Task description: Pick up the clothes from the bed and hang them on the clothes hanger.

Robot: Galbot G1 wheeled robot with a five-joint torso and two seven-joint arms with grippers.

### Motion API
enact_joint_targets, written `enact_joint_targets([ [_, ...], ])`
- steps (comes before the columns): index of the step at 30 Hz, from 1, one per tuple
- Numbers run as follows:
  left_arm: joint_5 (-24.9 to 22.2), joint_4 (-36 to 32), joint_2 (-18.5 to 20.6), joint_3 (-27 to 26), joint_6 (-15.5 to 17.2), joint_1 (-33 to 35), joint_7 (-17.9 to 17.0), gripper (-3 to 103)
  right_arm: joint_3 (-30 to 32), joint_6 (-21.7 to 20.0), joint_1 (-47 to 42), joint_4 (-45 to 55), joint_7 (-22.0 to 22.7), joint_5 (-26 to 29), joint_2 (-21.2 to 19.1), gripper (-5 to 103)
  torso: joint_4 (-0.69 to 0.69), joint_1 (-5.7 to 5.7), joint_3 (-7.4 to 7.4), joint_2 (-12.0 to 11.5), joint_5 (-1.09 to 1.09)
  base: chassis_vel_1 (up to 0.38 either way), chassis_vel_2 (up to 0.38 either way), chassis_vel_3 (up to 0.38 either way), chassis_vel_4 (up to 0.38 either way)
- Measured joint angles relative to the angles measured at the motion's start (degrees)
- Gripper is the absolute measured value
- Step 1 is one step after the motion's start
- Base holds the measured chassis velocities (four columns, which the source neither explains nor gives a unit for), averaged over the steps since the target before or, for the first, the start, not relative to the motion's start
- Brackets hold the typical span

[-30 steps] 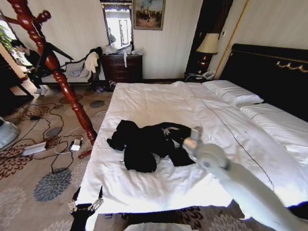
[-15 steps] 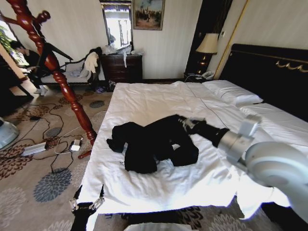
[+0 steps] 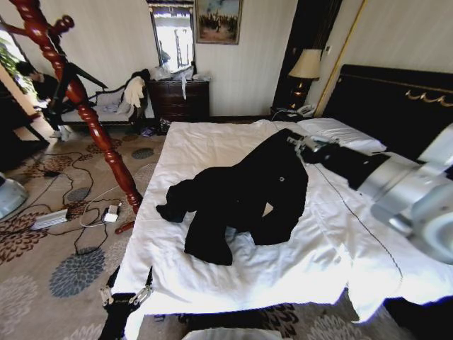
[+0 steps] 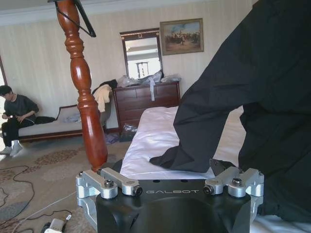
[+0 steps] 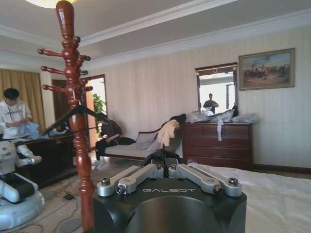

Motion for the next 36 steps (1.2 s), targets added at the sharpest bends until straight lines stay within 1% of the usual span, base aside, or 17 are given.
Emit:
enact_joint_targets([
  [1,0.1,0.6,-0.1,0.2,-0.3,0.1,-0.1,100,-1.1,-0.4,-0.9,0.0,0.4,-0.6,0.8,0,-0.04,0.00,0.00,0.0,-0.02,0.000,0.000,0.000,0.000],
  [3,0.3,1.3,0.4,0.7,0.0,-0.6,0.0,100,-4.1,-1.1,-3.4,-0.1,0.1,-6.0,2.6,0,0.01,0.00,0.00,0.0,0.01,0.000,0.000,0.000,0.000],
  [5,0.3,1.4,0.5,0.7,0.0,-0.7,0.0,100,-4.4,-1.1,-3.7,-0.1,0.0,-6.8,2.8,0,0.02,0.00,0.00,0.0,0.01,0.000,0.000,0.000,0.000],
  [7,0.4,1.7,1.5,0.9,1.4,-2.3,0.1,100,-13.4,-1.4,-4.5,-0.6,-2.9,-18.2,6.3,0,-0.09,0.00,0.00,0.0,0.00,0.000,0.000,0.000,0.000],
  [10,0.0,2.1,1.6,0.4,2.1,-2.9,0.2,100,-23.9,-1.1,0.8,-6.4,-6.4,-25.5,9.3,0,-0.01,-0.01,0.00,0.0,-0.02,0.000,0.000,0.000,0.000],
  [11,0.0,2.1,1.6,0.4,2.1,-2.9,0.2,100,-23.9,-1.1,0.8,-6.4,-6.4,-25.5,9.3,0,-0.01,-0.01,0.00,0.0,-0.02,0.000,0.000,0.000,0.000],
  [14,-0.1,3.1,1.6,0.3,2.6,-3.7,0.1,100,-40.1,-1.0,14.2,-15.2,-7.7,-29.2,15.3,0,-0.04,0.00,0.01,0.0,0.00,0.000,0.000,0.000,0.000],
  [16,-0.1,3.3,1.5,0.3,2.7,-3.8,0.1,100,-43.3,-1.0,17.4,-17.3,-7.7,-29.7,17.2,0,-0.03,0.00,0.01,0.0,0.00,0.000,0.000,0.000,0.000],
  [18,-0.5,4.0,1.4,0.2,3.1,-4.4,0.0,100,-53.4,-1.0,27.0,-26.3,-7.4,-30.8,24.7,0,0.01,0.00,0.01,0.0,-0.02,0.000,0.000,0.000,0.000],
  [21,-1.4,4.6,1.4,-0.2,3.2,-4.7,0.0,100,-61.1,-0.7,34.0,-35.3,-7.7,-34.4,30.5,0,0.02,0.01,0.02,0.0,-0.02,0.000,0.000,0.000,0.000],
  [22,-1.4,4.6,1.4,-0.2,3.2,-4.7,0.0,100,-61.1,-0.7,34.0,-35.3,-7.7,-34.4,30.5,0,0.02,0.01,0.02,0.0,-0.02,0.000,0.000,0.000,0.000],
  [26,-2.7,5.8,1.6,-0.8,3.3,-5.4,0.0,100,-68.1,0.6,41.0,-48.2,-8.7,-40.9,37.5,0,-0.04,0.01,0.01,0.0,-0.04,0.000,0.000,0.000,0.000],
  [28,-3.2,6.5,1.6,-0.6,3.5,-5.9,0.0,100,-72.1,2.2,45.3,-59.0,-9.6,-45.2,45.2,0,-0.06,0.01,0.02,0.0,-0.01,0.000,0.000,0.000,0.000],
  [29,-3.2,6.5,1.6,-0.6,3.5,-5.9,0.0,100,-72.1,2.2,45.3,-59.0,-9.6,-45.2,45.2,0,-0.06,0.01,0.02,0.0,-0.01,0.000,0.000,0.000,0.000],
  [32,-3.1,7.0,1.3,-0.2,3.5,-6.2,0.0,100,-75.4,3.1,49.6,-69.8,-11.0,-49.1,54.8,0,0.05,0.01,0.01,0.0,-0.05,0.000,0.000,0.000,0.000],
  [34,-3.3,7.0,1.2,-0.3,3.3,-6.0,0.0,100,-75.8,3.1,50.3,-72.6,-11.0,-49.9,56.3,-3,0.06,0.01,0.01,0.0,-0.06,0.000,0.000,0.000,0.000],
  [36,-3.7,7.2,1.1,-0.5,2.9,-5.5,0.0,100,-76.1,3.6,50.9,-76.5,-11.1,-51.8,58.1,3,-0.02,0.00,0.00,0.0,-0.03,0.000,0.000,0.000,0.000],
])
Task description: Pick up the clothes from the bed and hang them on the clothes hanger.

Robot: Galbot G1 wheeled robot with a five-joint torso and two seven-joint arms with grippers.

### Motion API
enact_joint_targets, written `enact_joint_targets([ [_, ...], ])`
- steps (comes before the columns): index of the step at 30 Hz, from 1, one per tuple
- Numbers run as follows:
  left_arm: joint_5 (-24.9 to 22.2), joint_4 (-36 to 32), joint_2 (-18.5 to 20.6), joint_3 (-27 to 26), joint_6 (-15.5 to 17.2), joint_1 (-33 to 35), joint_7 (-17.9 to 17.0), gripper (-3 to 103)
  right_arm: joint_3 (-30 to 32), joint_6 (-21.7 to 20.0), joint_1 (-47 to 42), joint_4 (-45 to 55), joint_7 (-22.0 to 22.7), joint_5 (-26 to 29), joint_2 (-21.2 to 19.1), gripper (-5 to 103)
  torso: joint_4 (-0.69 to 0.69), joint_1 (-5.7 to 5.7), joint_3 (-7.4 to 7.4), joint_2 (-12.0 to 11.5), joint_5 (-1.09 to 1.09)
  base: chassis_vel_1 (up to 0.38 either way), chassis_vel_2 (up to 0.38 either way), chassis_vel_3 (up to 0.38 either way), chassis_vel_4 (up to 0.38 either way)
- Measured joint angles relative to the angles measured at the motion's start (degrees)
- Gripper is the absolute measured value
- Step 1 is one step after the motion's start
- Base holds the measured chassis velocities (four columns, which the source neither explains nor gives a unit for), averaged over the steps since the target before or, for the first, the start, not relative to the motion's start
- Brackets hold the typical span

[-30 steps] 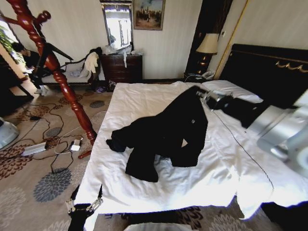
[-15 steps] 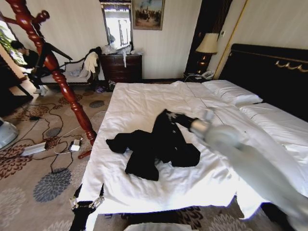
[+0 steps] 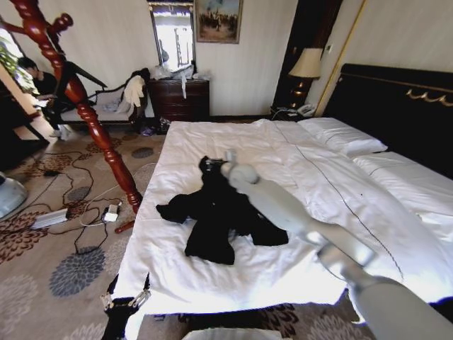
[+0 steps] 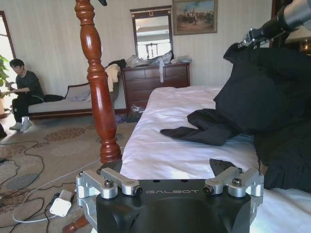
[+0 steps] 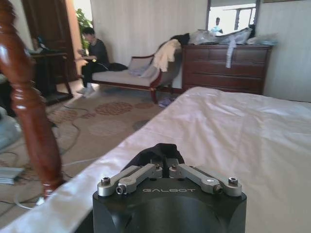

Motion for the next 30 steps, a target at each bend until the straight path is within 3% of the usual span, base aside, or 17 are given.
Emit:
enact_joint_targets([
  [3,-0.5,0.4,-0.1,-0.5,-0.7,0.8,0.0,100,0.0,-0.1,-0.1,-0.9,0.0,-0.8,-0.1,14,-0.03,0.02,0.01,0.0,0.04,0.000,0.000,0.000,0.000],
  [9,-0.3,0.9,-0.3,0.0,-1.1,1.2,0.0,100,0.2,-0.7,-2.6,7.0,-1.1,-1.8,-5.5,35,-0.02,-0.02,-0.01,0.0,0.03,0.000,0.000,0.000,0.000],
  [12,0.7,0.9,-0.4,0.7,-0.7,0.5,0.0,100,3.9,-0.7,-4.8,13.2,-0.1,2.0,-8.7,51,0.00,-0.01,0.00,0.0,0.04,0.000,0.000,0.000,0.000],
  [14,1.0,0.9,-0.4,0.8,-0.5,0.3,-0.1,100,4.9,-1.1,-5.4,15.3,0.8,3.7,-9.7,51,-0.01,-0.01,-0.01,0.0,0.04,0.000,0.000,0.000,0.000],
  [17,1.5,0.5,-0.4,1.1,-0.2,0.1,-0.2,100,6.1,-4.1,-6.5,19.6,4.6,7.5,-11.2,62,-0.03,-0.02,-0.01,0.0,0.03,0.000,0.000,0.000,0.000],
  [19,1.8,0.3,-0.4,1.3,-0.1,0.1,-0.3,100,6.9,-7.1,-7.2,20.9,9.4,12.9,-10.6,74,-0.04,-0.02,-0.01,0.0,0.03,0.000,0.000,0.000,0.000],
  [20,2.1,0.2,-0.5,1.3,0.0,0.1,-0.4,100,8.4,-9.7,-7.5,20.4,14.2,19.6,-8.5,78,0.00,-0.01,-0.01,0.0,0.04,0.000,0.000,0.000,0.000],
  [21,2.1,0.2,-0.5,1.3,0.0,0.1,-0.4,100,8.4,-9.7,-7.5,20.4,14.2,19.6,-8.5,78,0.00,-0.01,-0.01,0.0,0.04,0.000,0.000,0.000,0.000],
  [23,2.2,0.1,-0.7,1.4,-0.2,0.5,-0.5,100,10.9,-11.8,-7.7,17.8,18.7,26.9,-5.6,89,0.04,-0.01,-0.01,0.0,0.02,0.000,0.000,0.000,0.000],
  [26,2.1,0.3,-0.9,1.2,-0.9,1.4,-0.5,100,13.7,-12.4,-7.7,13.2,21.2,32.6,-2.9,98,0.00,-0.01,-0.01,0.0,0.03,0.000,0.000,0.000,0.000],
  [30,2.0,0.7,-0.9,1.0,-1.3,1.8,-0.5,100,15.0,-12.6,-7.6,10.2,21.1,33.7,-1.6,100,-0.01,-0.01,0.00,0.0,0.03,0.000,0.000,0.000,0.000],
])
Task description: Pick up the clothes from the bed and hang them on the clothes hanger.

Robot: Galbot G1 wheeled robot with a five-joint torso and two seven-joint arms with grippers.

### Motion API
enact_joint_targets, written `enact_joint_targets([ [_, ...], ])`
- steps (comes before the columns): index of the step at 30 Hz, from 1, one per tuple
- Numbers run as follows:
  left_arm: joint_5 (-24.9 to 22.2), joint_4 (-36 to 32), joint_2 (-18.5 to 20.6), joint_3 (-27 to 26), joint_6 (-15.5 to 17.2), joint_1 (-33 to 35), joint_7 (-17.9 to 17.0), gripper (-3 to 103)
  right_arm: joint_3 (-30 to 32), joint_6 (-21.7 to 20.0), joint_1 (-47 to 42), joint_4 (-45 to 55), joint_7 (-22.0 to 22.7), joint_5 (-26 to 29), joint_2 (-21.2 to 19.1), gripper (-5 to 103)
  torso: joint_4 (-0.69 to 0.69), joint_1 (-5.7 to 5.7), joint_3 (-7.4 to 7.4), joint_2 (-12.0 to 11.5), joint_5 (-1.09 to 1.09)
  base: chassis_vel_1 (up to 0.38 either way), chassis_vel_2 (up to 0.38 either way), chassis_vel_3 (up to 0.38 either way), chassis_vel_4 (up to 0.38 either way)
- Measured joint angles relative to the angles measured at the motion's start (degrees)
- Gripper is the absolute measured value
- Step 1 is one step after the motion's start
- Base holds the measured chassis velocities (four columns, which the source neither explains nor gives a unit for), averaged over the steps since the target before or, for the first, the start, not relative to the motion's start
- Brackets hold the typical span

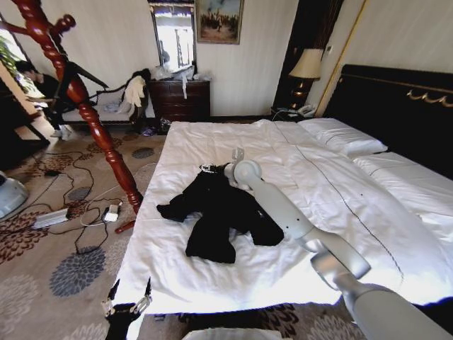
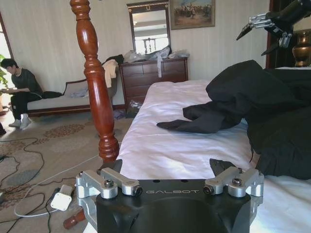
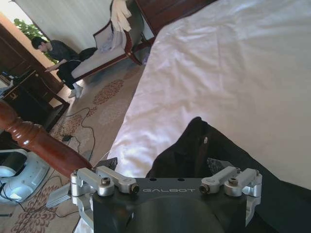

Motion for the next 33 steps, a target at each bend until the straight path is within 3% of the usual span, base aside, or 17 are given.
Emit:
enact_joint_targets([
  [15,0.9,0.1,0.1,0.0,0.2,-0.1,0.0,100,2.7,3.5,1.3,-17.6,-8.7,-10.1,6.1,100,0.01,0.01,0.01,0.0,0.00,0.000,0.000,0.000,0.000],
  [24,-0.4,-0.2,0.0,-1.0,0.7,-0.4,-0.3,100,3.8,3.6,3.5,-22.8,-9.5,-12.7,10.0,100,0.02,0.01,0.00,0.0,0.00,0.000,0.000,0.000,0.000],
  [33,-0.1,0.0,-0.1,-0.9,0.6,-0.2,-0.4,100,3.9,3.6,3.9,-24.6,-8.9,-13.5,10.5,100,0.00,0.01,0.00,0.0,0.00,0.000,0.000,0.000,0.000],
])
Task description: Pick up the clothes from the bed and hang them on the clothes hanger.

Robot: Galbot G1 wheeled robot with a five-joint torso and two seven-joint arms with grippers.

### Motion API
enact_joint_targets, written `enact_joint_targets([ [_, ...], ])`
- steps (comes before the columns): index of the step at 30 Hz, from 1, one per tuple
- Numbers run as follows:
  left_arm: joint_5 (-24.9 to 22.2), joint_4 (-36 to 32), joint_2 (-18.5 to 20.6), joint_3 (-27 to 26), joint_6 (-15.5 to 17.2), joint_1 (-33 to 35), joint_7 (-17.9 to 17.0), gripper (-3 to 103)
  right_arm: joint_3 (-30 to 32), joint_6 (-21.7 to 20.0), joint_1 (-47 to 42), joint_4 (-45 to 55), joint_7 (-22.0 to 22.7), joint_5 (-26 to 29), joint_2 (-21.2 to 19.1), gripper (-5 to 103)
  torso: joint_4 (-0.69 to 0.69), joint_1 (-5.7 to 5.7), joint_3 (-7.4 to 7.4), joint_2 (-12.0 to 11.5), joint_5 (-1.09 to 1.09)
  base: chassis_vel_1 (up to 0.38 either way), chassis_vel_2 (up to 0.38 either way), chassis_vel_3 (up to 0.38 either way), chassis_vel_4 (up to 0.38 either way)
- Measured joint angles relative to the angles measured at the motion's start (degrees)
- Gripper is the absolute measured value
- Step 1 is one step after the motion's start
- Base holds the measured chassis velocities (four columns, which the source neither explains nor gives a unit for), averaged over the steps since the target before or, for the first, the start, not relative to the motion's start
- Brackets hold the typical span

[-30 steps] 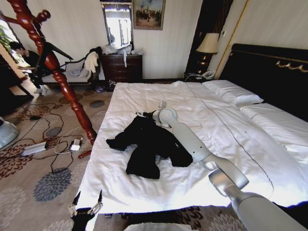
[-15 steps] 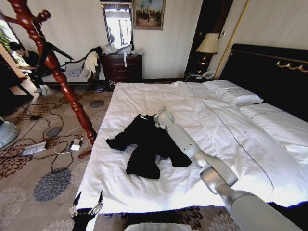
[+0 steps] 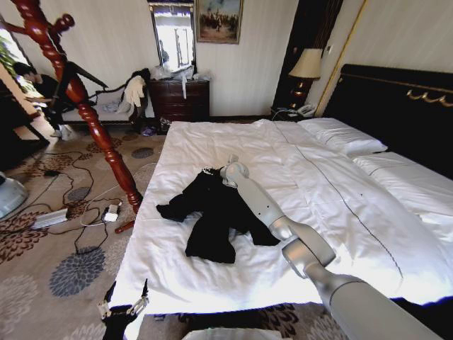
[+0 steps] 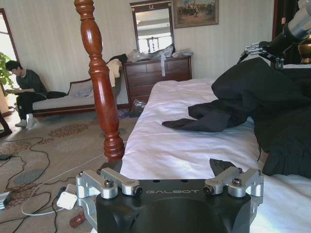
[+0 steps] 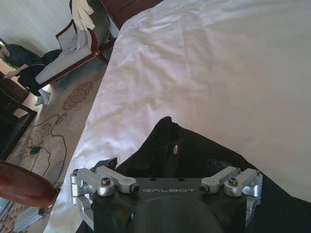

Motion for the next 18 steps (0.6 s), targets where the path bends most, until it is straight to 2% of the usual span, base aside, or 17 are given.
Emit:
enact_joint_targets([
  [11,0.1,0.0,0.1,0.2,0.2,-0.2,-0.1,100,0.4,0.5,0.0,-2.5,-0.2,-0.6,0.9,97,0.01,0.00,0.00,0.0,0.00,0.000,0.000,0.000,0.000],
  [13,0.0,0.6,0.1,0.2,0.2,-0.2,-0.1,100,-0.2,0.7,0.4,-3.5,-0.4,-0.7,1.1,89,0.00,0.00,0.00,0.0,0.00,0.000,0.000,0.000,0.000],
  [14,0.0,0.6,0.1,0.2,0.2,-0.2,-0.1,100,-0.2,0.7,0.4,-3.5,-0.4,-0.7,1.1,89,0.00,0.00,0.00,0.0,0.00,0.000,0.000,0.000,0.000],
  [16,0.0,0.9,0.1,0.2,0.2,-0.2,-0.1,100,-0.4,0.8,0.8,-4.2,-0.6,-0.8,1.4,79,-0.01,0.00,0.00,0.0,0.00,0.000,0.000,0.000,0.000],
  [18,0.0,0.9,0.1,0.2,0.2,-0.2,-0.1,100,-0.4,0.8,0.9,-4.6,-0.7,-0.9,1.6,79,0.00,0.00,0.00,0.0,0.00,0.000,0.000,0.000,0.000],
])
